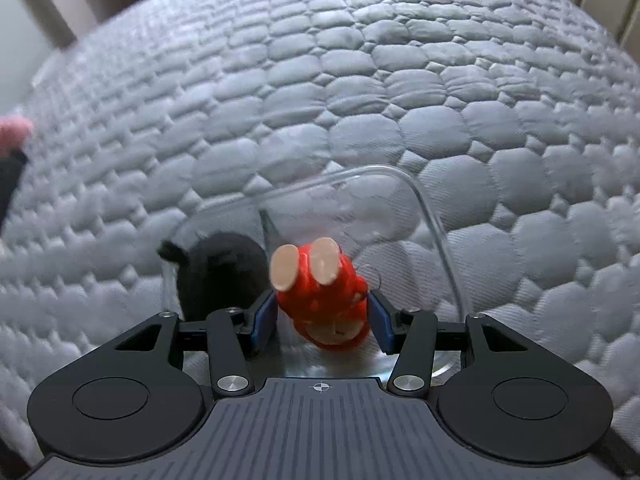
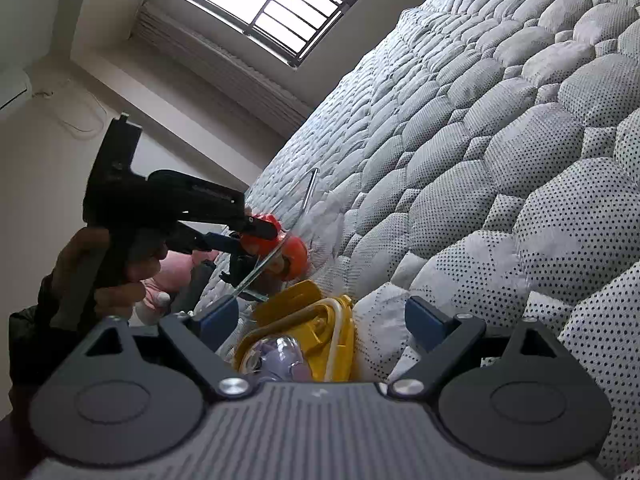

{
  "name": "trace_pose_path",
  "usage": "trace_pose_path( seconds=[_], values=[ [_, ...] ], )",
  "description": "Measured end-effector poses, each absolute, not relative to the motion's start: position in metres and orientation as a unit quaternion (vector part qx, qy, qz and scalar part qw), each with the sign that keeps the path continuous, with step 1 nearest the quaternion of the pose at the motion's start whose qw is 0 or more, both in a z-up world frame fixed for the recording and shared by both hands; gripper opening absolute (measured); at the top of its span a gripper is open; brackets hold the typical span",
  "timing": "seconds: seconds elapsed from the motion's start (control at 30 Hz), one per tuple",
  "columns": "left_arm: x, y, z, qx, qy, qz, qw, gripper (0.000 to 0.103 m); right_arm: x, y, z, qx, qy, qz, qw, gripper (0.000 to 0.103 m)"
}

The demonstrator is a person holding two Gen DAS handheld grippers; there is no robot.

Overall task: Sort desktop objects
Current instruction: 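Place the red toy figure into the glass container with the left gripper, then grasp the purple capsule toy in the lunchbox with the right gripper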

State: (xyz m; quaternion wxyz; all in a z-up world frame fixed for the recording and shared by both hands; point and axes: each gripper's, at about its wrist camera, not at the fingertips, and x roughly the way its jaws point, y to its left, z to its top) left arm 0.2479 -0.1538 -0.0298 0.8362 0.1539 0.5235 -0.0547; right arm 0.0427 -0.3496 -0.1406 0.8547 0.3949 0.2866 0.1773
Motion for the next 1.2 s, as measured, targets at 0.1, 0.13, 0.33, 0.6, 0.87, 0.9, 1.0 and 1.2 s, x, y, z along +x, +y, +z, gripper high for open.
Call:
trace_pose_path(
  seconds=[0.1,0.13,0.33,0.6,0.87,0.9,1.0,1.2],
  values=[
    [0.25,-0.157,-0.032,0.171,0.509,-0.052,0.842,0.061,0.043,-0.348,-0.139,0.391,0.287,0.176,0.856,0.092],
    [0.251,-0.157,-0.032,0.175,0.503,-0.053,0.845,0.063,0.043,-0.348,-0.139,0.39,0.288,0.176,0.857,0.092],
    [0.239,-0.145,-0.007,0.151,0.441,-0.076,0.881,0.08,0.045,-0.342,-0.132,0.379,0.297,0.163,0.861,0.092],
    [0.174,-0.066,0.031,0.024,0.393,-0.15,0.907,0.093,0.052,-0.326,-0.108,0.323,0.302,0.137,0.886,0.092],
    [0.123,-0.032,-0.017,-0.038,0.475,-0.246,0.844,0.093,0.065,-0.29,-0.072,0.242,0.301,0.108,0.916,0.092],
    [0.118,-0.031,-0.022,-0.034,0.479,-0.252,0.84,0.093,0.066,-0.284,-0.071,0.228,0.309,0.109,0.917,0.092],
    [0.102,-0.032,-0.03,-0.006,0.48,-0.294,0.827,0.093,0.066,-0.266,-0.067,0.187,0.333,0.112,0.917,0.092],
    [0.063,-0.026,-0.028,0.021,0.451,-0.391,0.802,0.093,0.043,-0.234,-0.066,0.111,0.36,0.125,0.918,0.088]
  ],
)
